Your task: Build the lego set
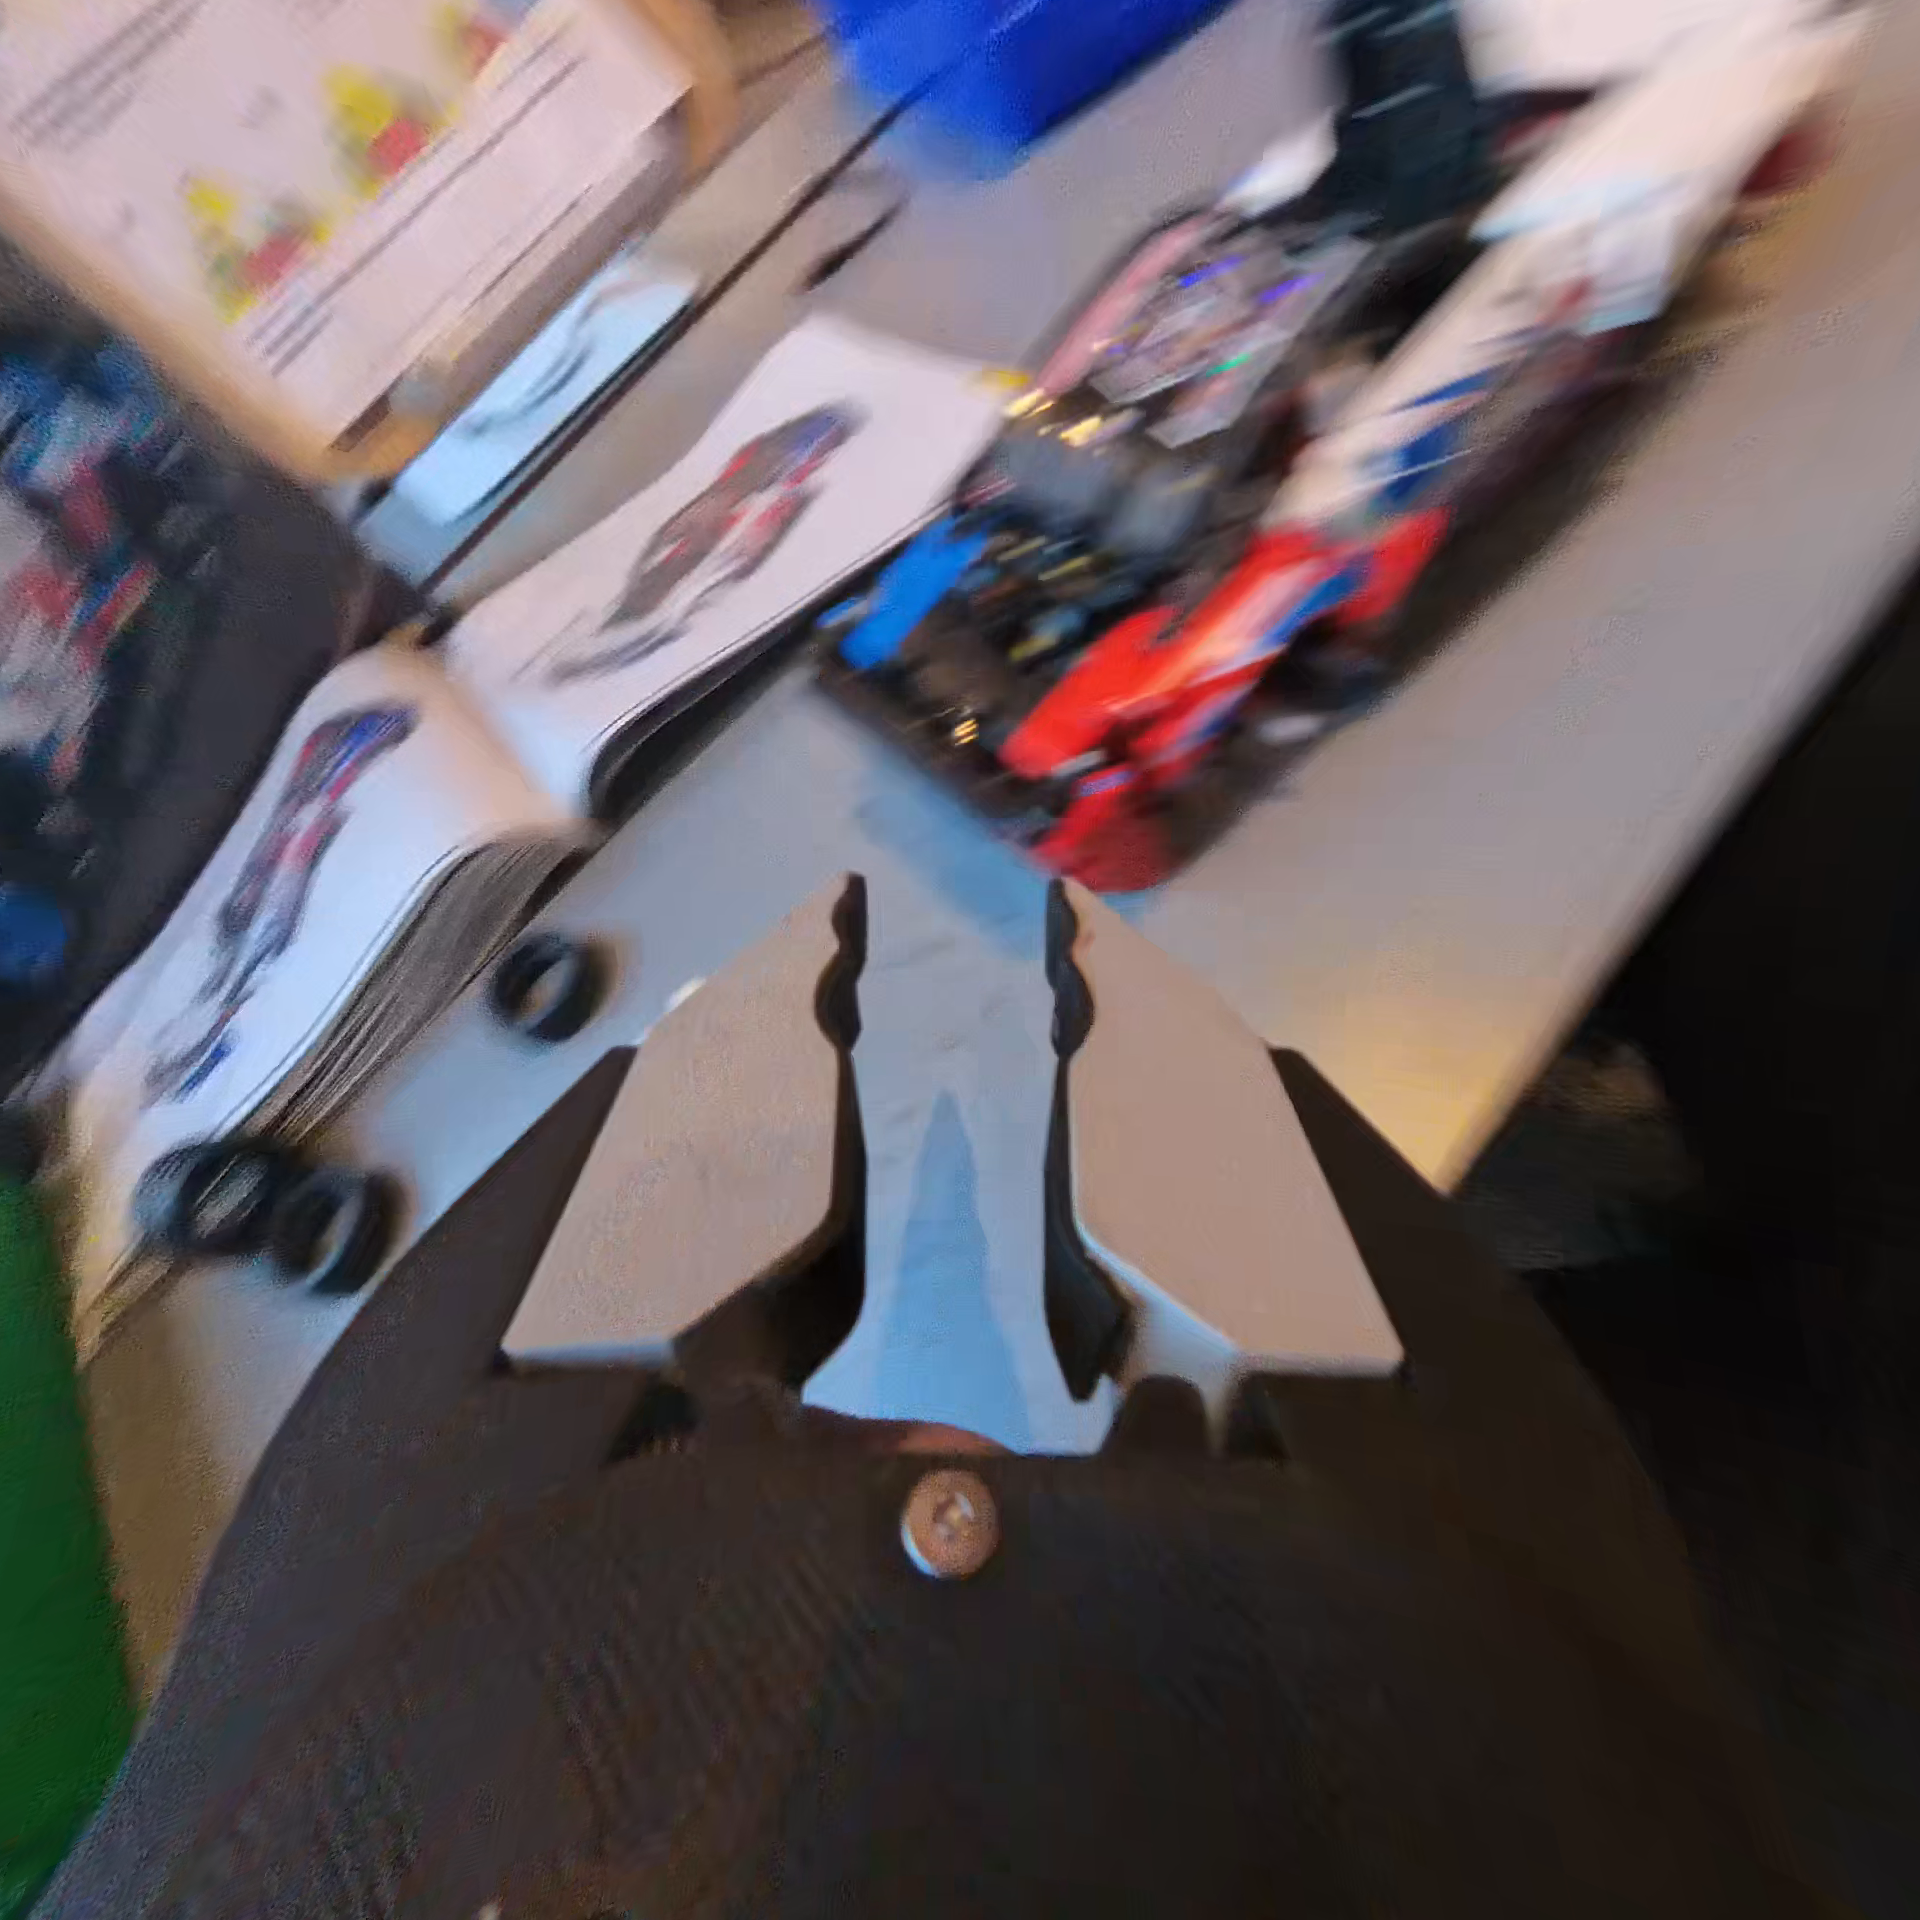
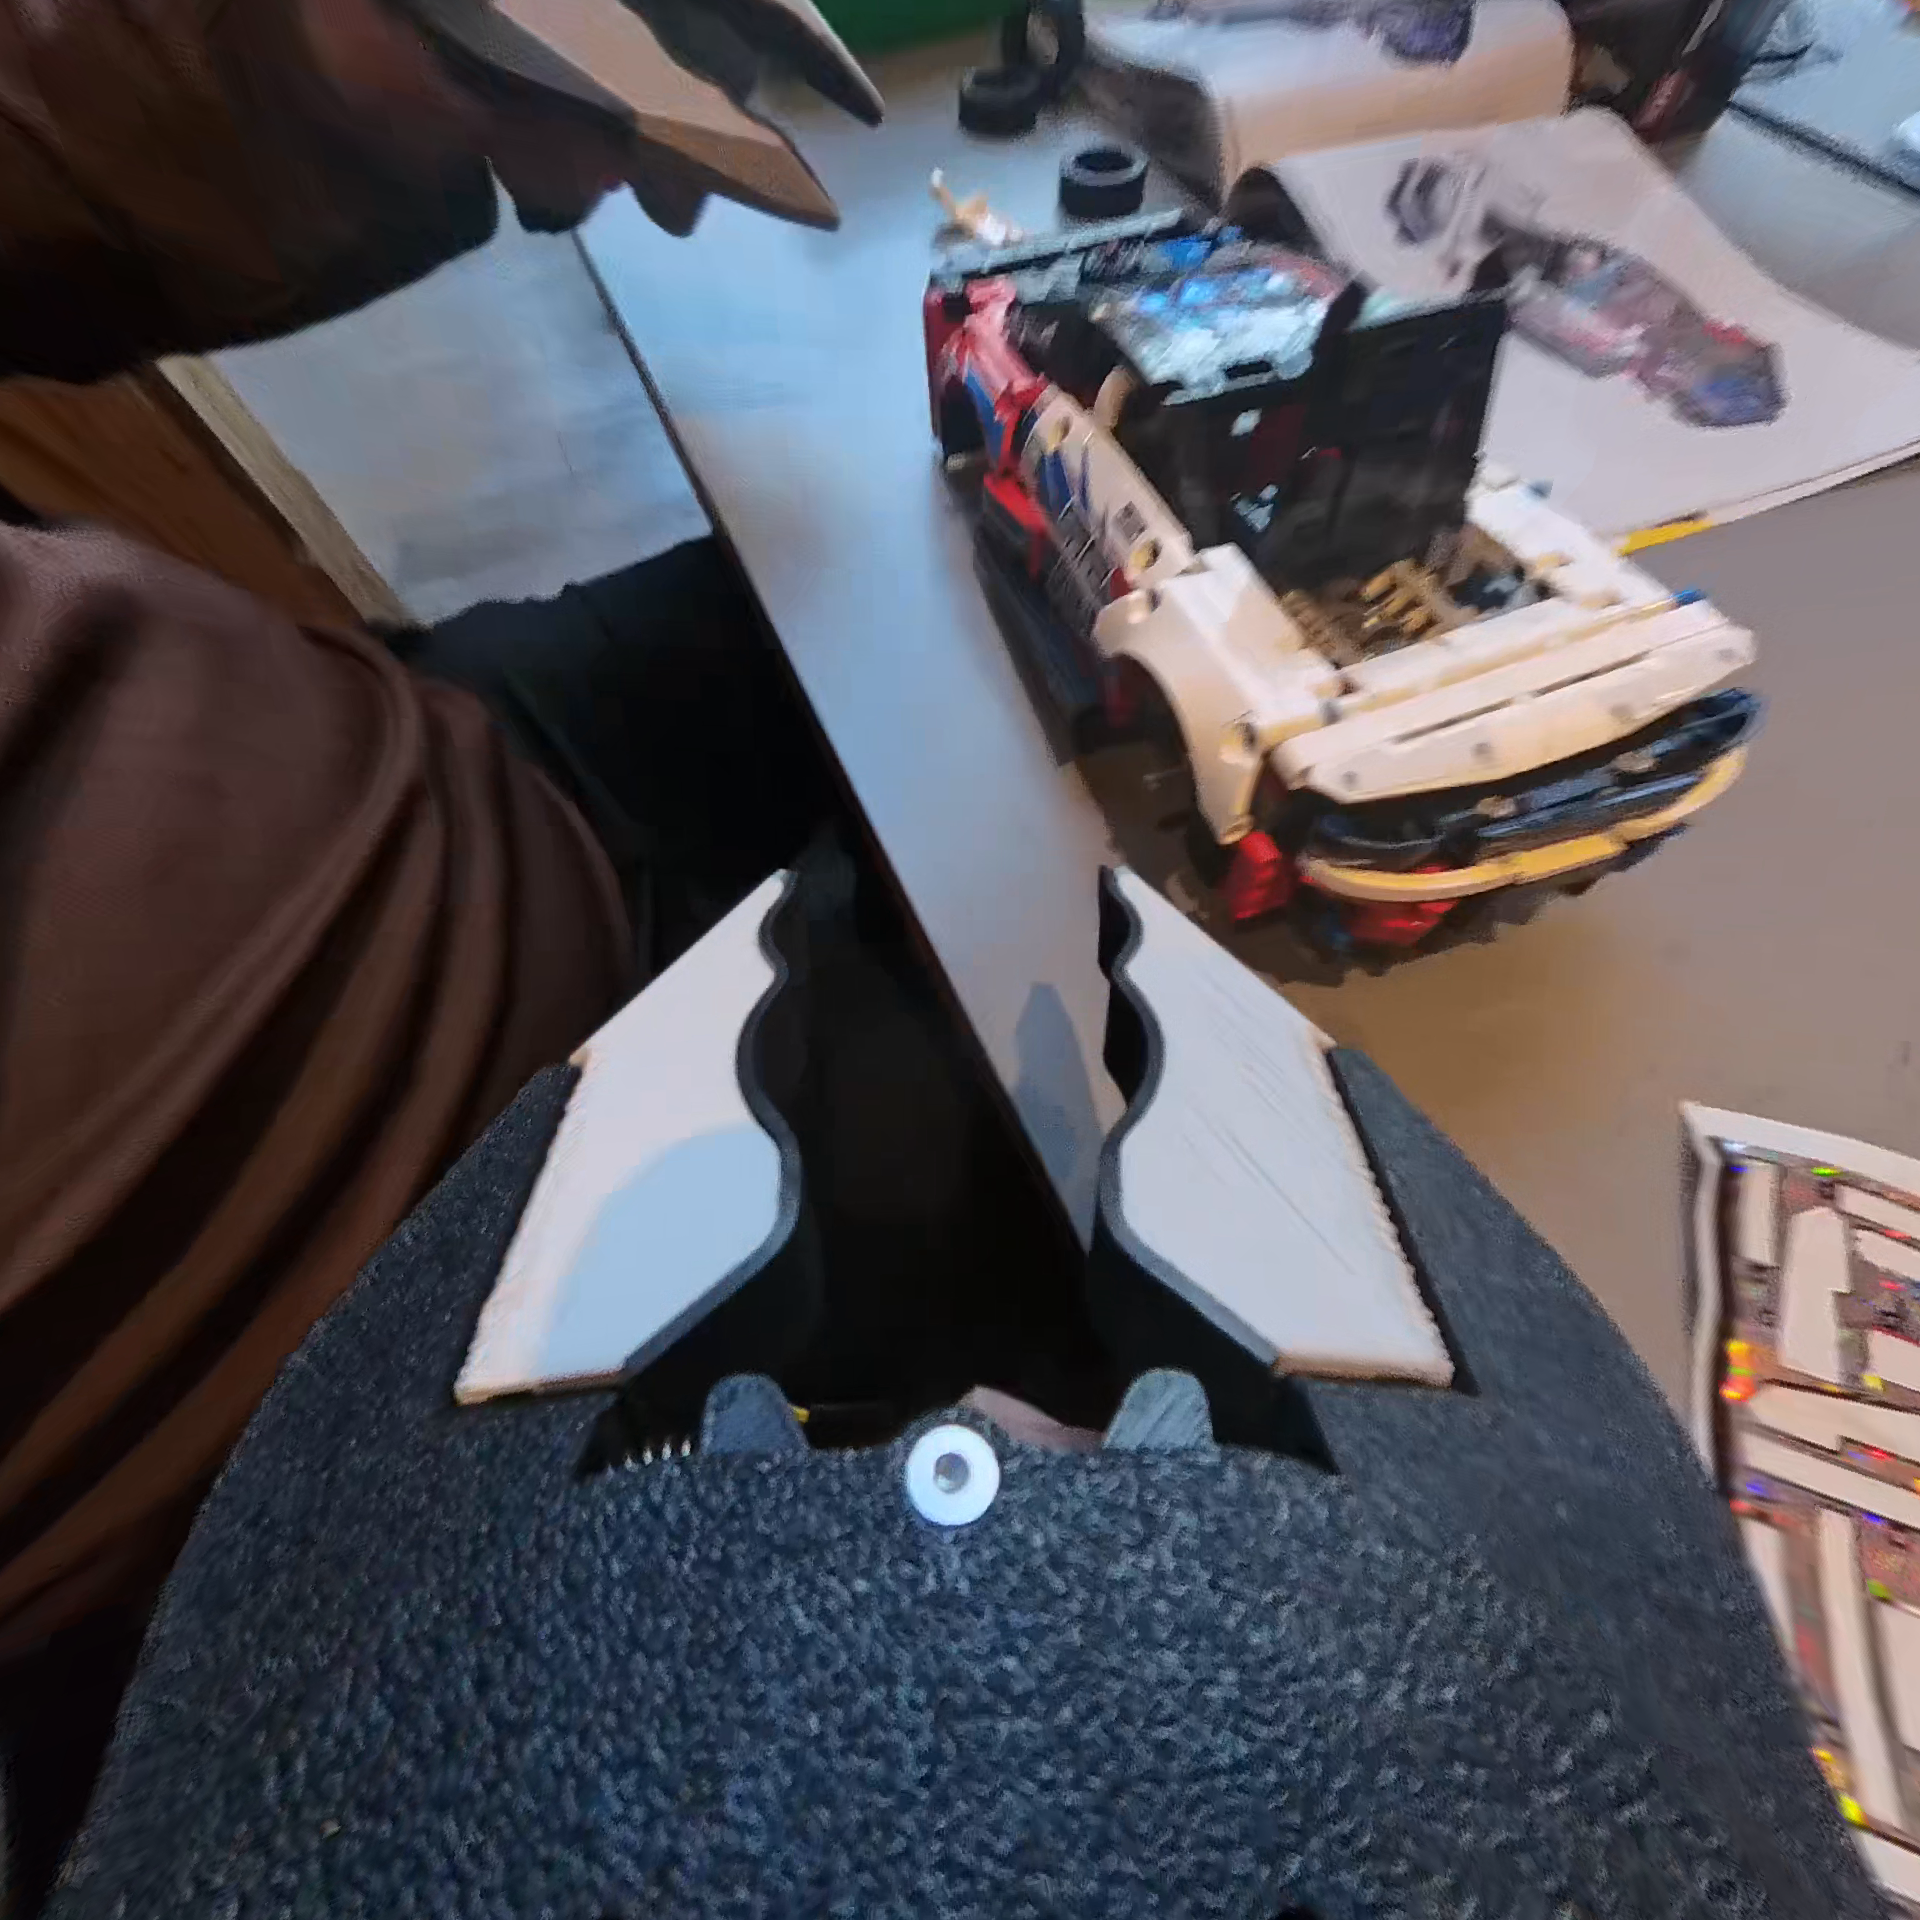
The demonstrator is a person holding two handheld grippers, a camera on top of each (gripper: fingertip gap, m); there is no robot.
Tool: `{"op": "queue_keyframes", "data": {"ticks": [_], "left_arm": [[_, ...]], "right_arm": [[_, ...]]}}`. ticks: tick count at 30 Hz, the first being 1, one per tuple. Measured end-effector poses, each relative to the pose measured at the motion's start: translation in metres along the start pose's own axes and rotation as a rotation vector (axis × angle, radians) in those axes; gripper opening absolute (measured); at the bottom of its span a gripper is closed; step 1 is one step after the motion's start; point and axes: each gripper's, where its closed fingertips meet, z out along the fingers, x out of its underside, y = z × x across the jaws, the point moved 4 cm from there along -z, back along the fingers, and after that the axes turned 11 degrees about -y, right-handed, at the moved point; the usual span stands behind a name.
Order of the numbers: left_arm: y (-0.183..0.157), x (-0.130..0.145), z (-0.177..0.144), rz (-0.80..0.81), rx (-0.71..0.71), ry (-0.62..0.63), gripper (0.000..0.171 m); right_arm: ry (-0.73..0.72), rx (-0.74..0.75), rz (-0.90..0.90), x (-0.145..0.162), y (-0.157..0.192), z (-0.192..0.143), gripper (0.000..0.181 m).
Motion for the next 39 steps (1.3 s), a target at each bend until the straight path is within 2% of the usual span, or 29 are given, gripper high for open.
{"op": "queue_keyframes", "data": {"ticks": [1,3,7,8,10,13,18,21,24,28,30,33,36,39], "left_arm": [[0.028,0.014,0.001,-0.030,-0.039,0.042,0.032],[0.070,0.040,0.007,-0.089,-0.065,0.134,0.050],[0.098,0.092,0.025,-0.049,0.056,0.375,0.057],[0.100,0.093,0.028,-0.053,0.079,0.364,0.035],[0.104,0.097,0.032,-0.049,0.107,0.359,0.017],[0.106,0.097,0.034,-0.042,0.119,0.336,0.015],[0.110,0.095,0.033,0.005,0.039,0.267,0.014],[0.105,0.067,0.028,0.112,-0.039,0.157,0.015],[0.078,0.012,0.021,0.215,-0.051,-0.005,0.014],[-0.006,-0.072,0.019,0.329,0.065,-0.277,0.014],[-0.056,-0.099,0.023,0.377,0.152,-0.390,0.015],[-0.101,-0.116,0.036,0.528,0.132,-0.497,0.015],[-0.122,-0.119,0.041,0.546,0.137,-0.570,0.014],[-0.128,-0.115,0.046,0.584,0.126,-0.556,0.014]], "right_arm": [[-0.026,0.007,0.001,-0.006,-0.004,-0.004,0.056],[-0.075,0.016,0.000,-0.017,-0.012,-0.013,0.056],[-0.116,0.038,0.039,-0.025,-0.027,-0.027,0.057],[-0.120,0.039,0.052,-0.025,-0.029,-0.030,0.057],[-0.120,0.041,0.073,-0.023,-0.033,-0.034,0.057],[-0.102,0.060,0.092,-0.021,-0.040,-0.036,0.057],[-0.117,0.038,0.098,-0.031,-0.043,-0.031,0.058],[-0.129,0.011,0.114,-0.040,-0.041,-0.022,0.057],[-0.133,-0.015,0.118,-0.050,-0.034,-0.007,0.057],[-0.167,-0.081,0.155,-0.071,-0.017,0.022,0.058],[-0.182,-0.133,0.183,-0.081,-0.005,0.037,0.059],[-0.175,-0.170,0.224,-0.086,0.007,0.056,0.063],[-0.135,-0.103,0.246,-0.079,0.003,0.066,0.060],[-0.151,-0.137,0.281,-0.077,0.008,0.063,0.029]]}}
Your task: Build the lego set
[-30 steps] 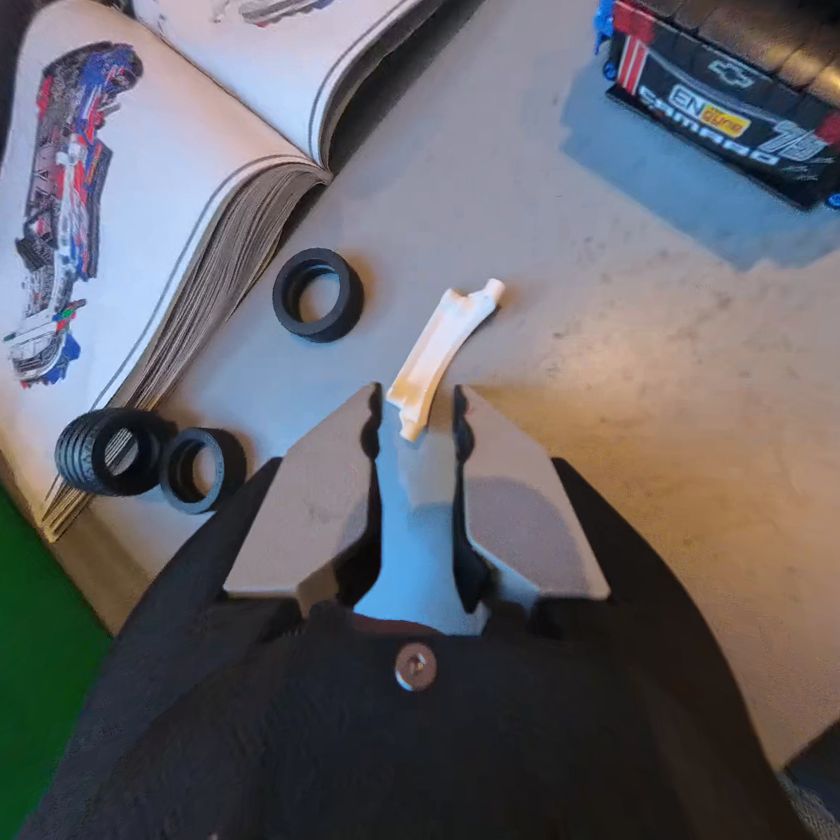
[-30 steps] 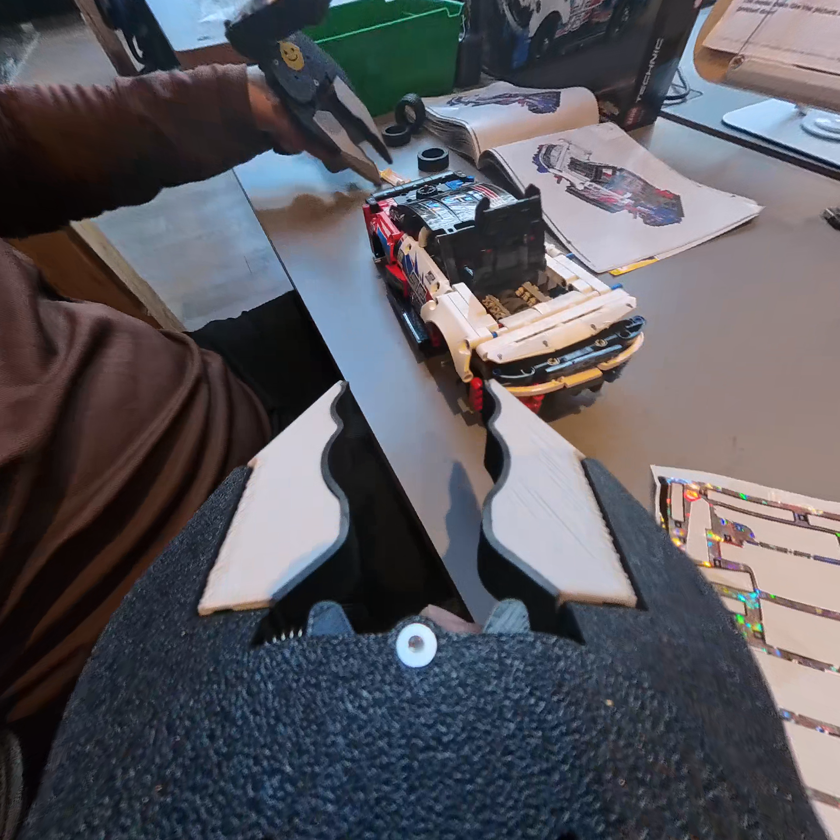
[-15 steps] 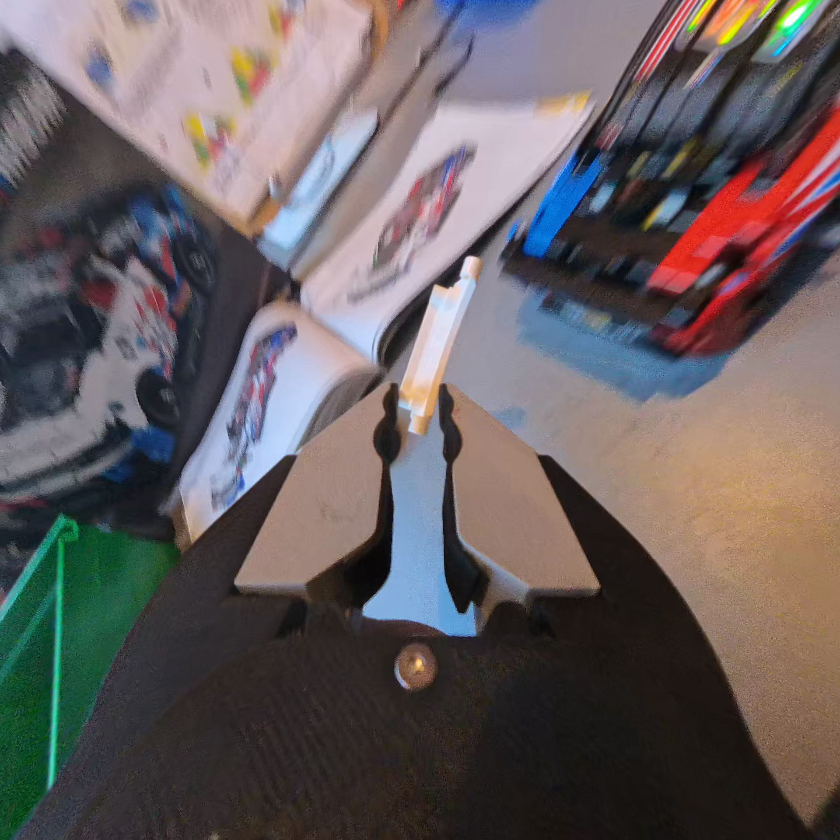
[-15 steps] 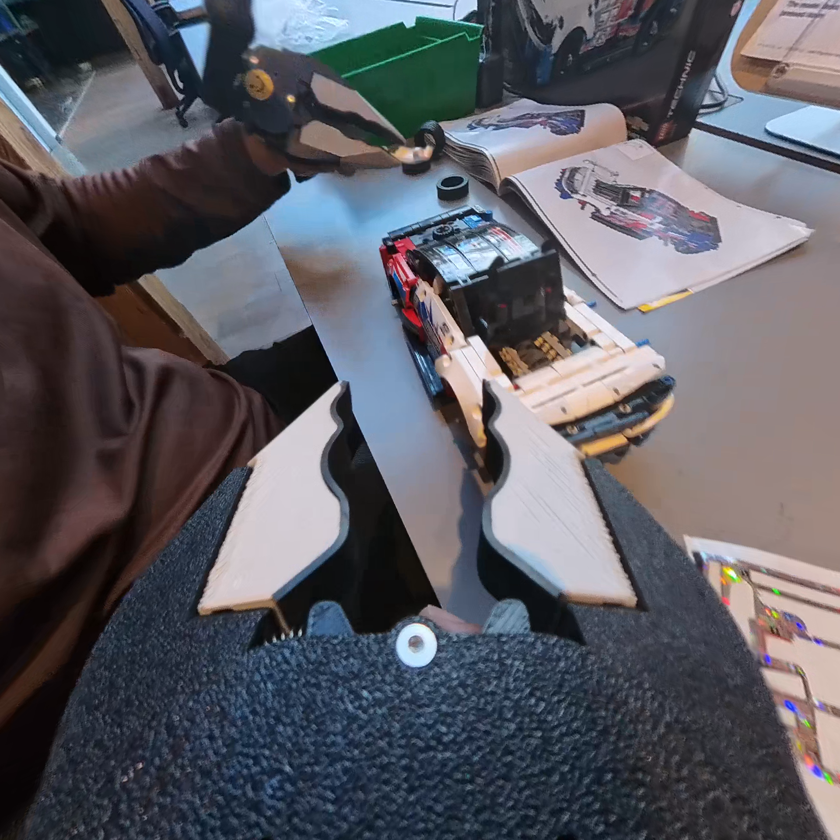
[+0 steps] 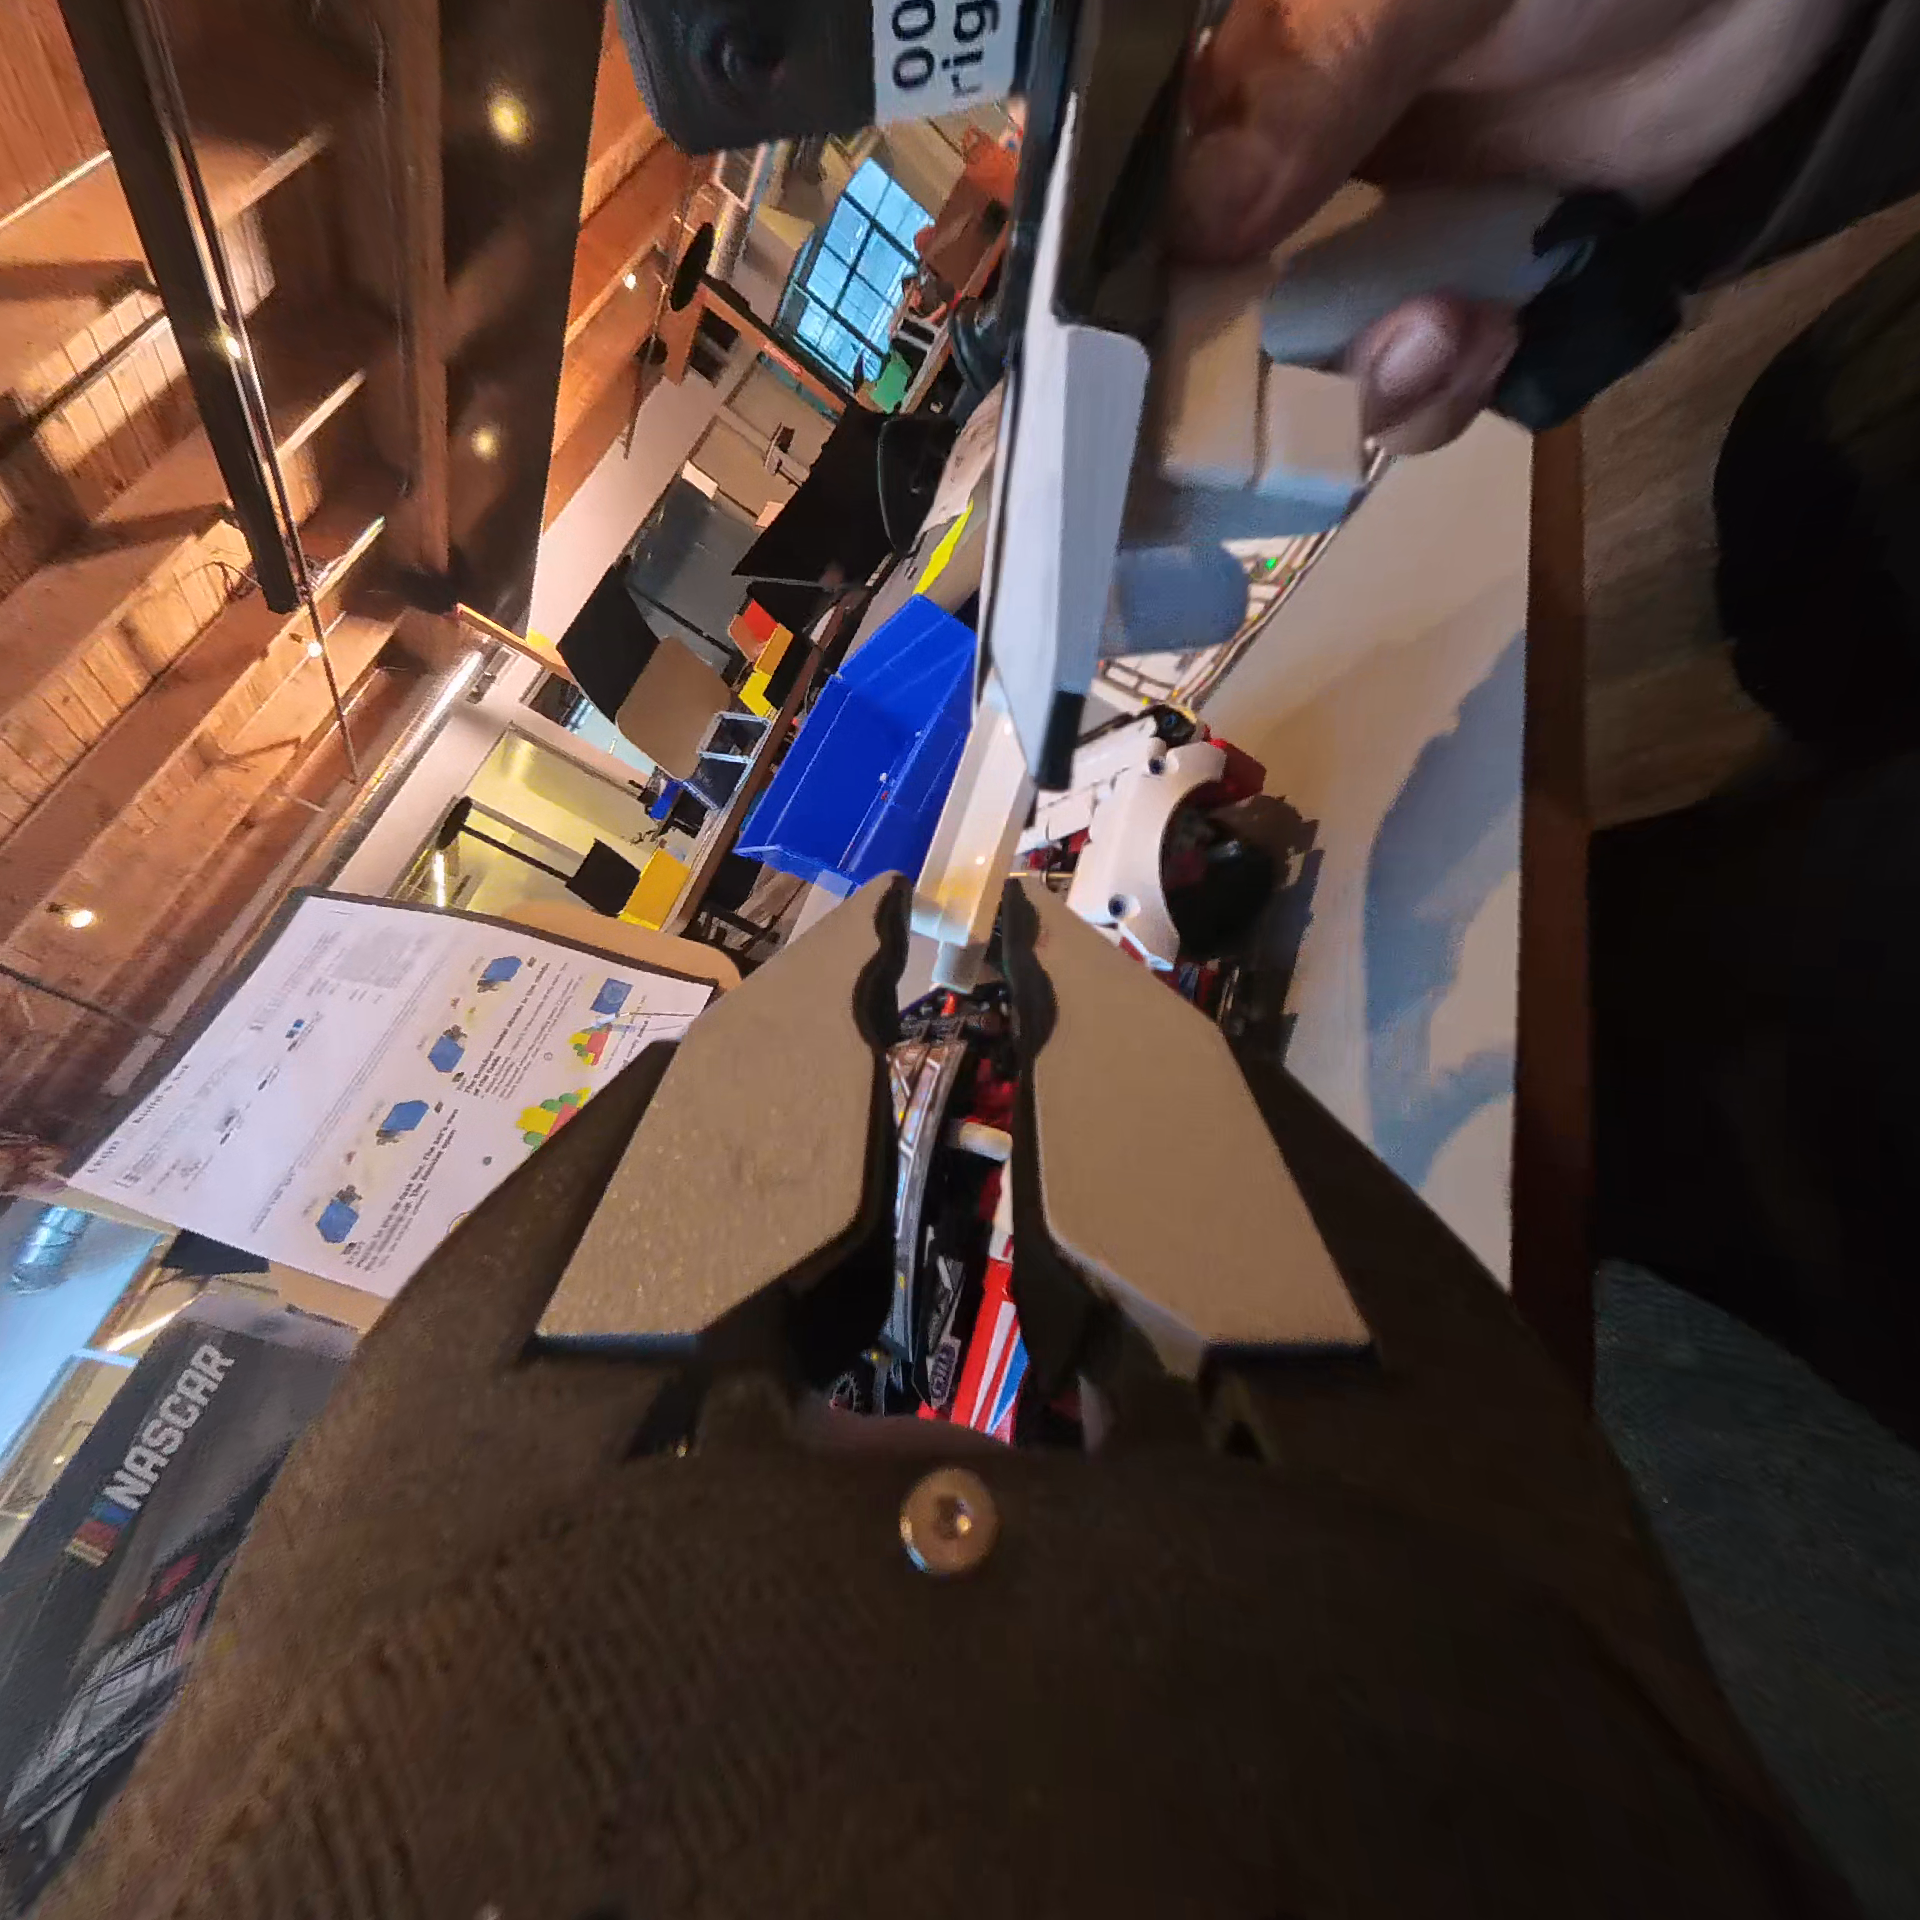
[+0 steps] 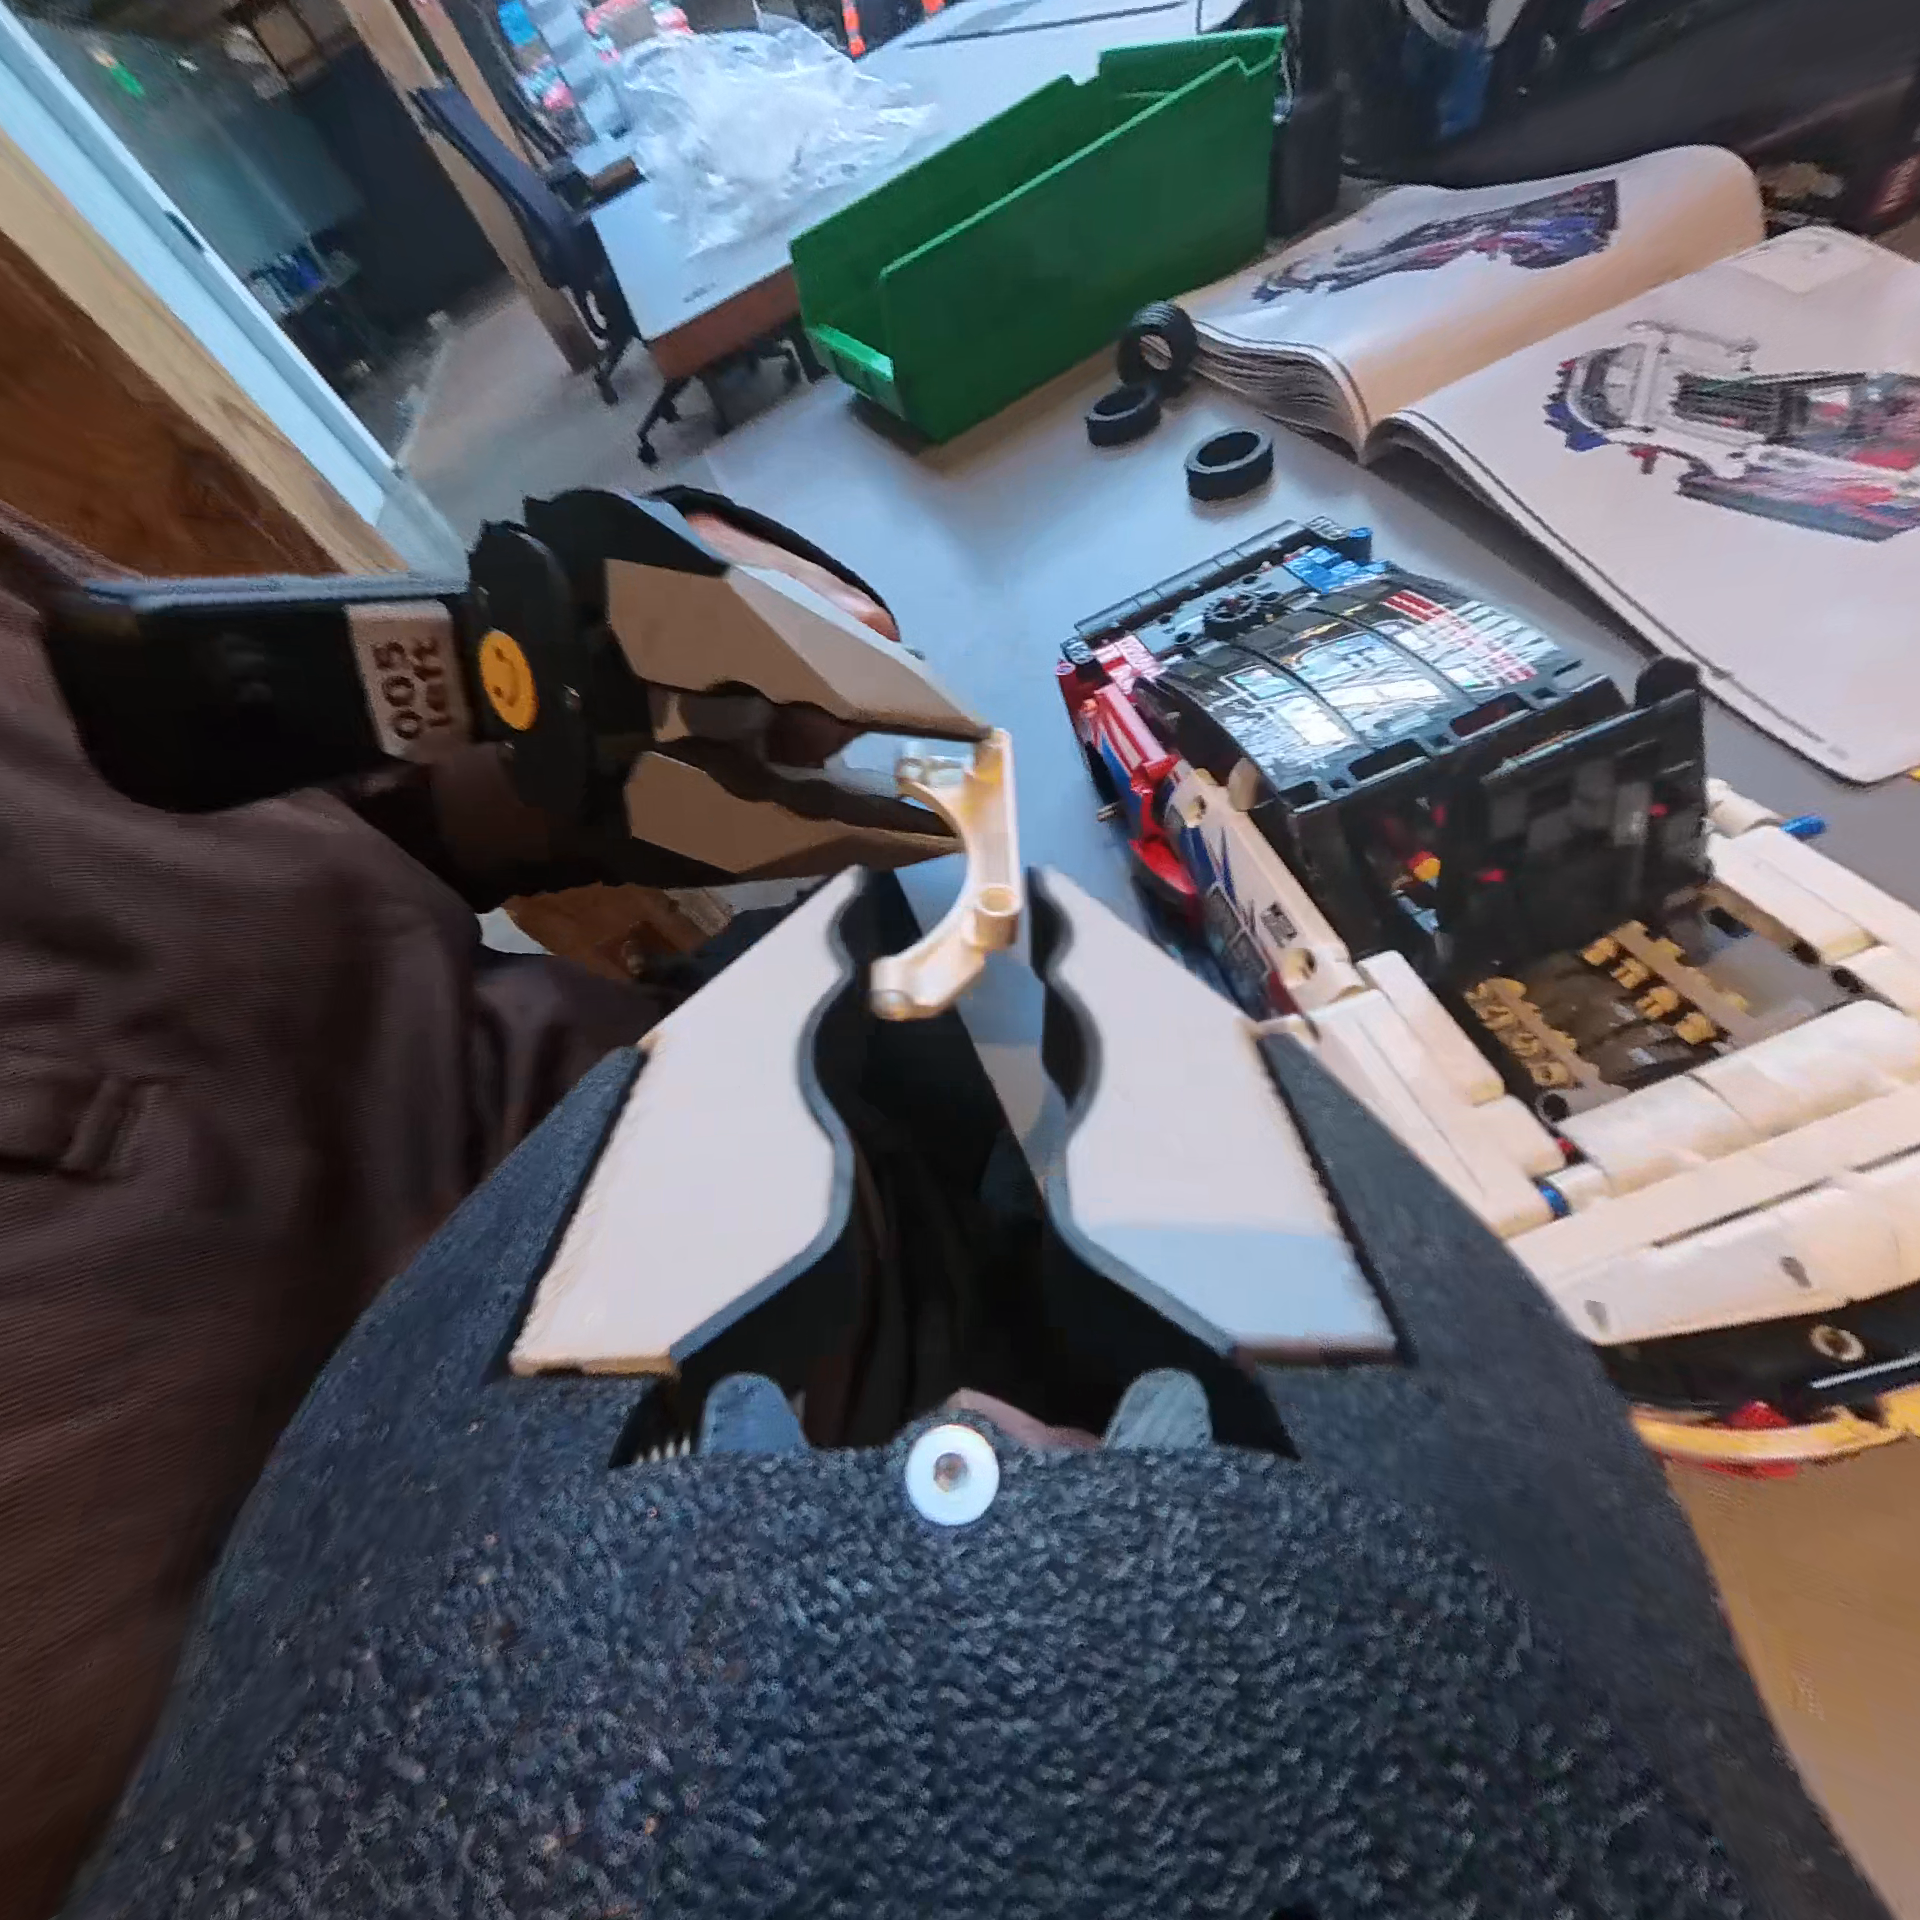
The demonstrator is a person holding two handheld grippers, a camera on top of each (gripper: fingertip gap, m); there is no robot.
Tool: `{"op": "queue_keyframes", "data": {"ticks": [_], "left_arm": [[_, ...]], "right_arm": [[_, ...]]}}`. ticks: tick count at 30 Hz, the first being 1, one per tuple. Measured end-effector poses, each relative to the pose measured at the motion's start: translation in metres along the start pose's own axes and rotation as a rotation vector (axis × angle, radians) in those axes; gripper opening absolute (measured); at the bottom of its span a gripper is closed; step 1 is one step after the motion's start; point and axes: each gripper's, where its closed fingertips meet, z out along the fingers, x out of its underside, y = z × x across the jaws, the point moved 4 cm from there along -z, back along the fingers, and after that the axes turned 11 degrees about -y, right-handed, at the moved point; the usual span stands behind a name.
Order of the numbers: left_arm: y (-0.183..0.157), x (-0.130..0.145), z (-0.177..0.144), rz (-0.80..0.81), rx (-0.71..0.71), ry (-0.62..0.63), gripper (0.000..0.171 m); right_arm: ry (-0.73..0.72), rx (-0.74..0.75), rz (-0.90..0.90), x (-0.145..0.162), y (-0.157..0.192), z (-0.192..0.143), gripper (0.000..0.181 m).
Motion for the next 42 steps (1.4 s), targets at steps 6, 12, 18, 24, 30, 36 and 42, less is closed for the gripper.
{"op": "queue_keyframes", "data": {"ticks": [6,12,18,24,30,36,42], "left_arm": [[-0.012,0.003,0.006,0.039,-0.013,0.009,0.015],[-0.011,0.007,0.016,-0.027,-0.035,-0.015,0.015],[-0.009,0.001,0.014,0.139,-0.045,-0.063,0.014],[-0.004,0.004,0.013,0.201,-0.086,-0.062,0.015],[-0.001,0.006,0.012,0.363,-0.090,-0.079,0.015],[0.013,0.001,0.010,0.127,-0.108,-0.086,0.010],[0.046,0.015,-0.025,-0.241,-0.200,-0.028,0.022]], "right_arm": [[-0.059,0.046,0.064,0.002,-0.009,-0.001,0.006],[-0.069,0.084,0.094,0.001,-0.017,-0.006,0.006],[0.041,0.031,0.096,0.001,-0.015,-0.014,0.026],[0.057,0.041,0.023,-0.004,-0.015,-0.013,0.008],[0.095,0.007,0.028,-0.007,-0.018,-0.011,0.008],[0.082,0.065,-0.084,-0.022,-0.022,-0.011,0.008],[-0.010,0.337,-0.172,-0.052,-0.068,-0.061,0.008]]}}
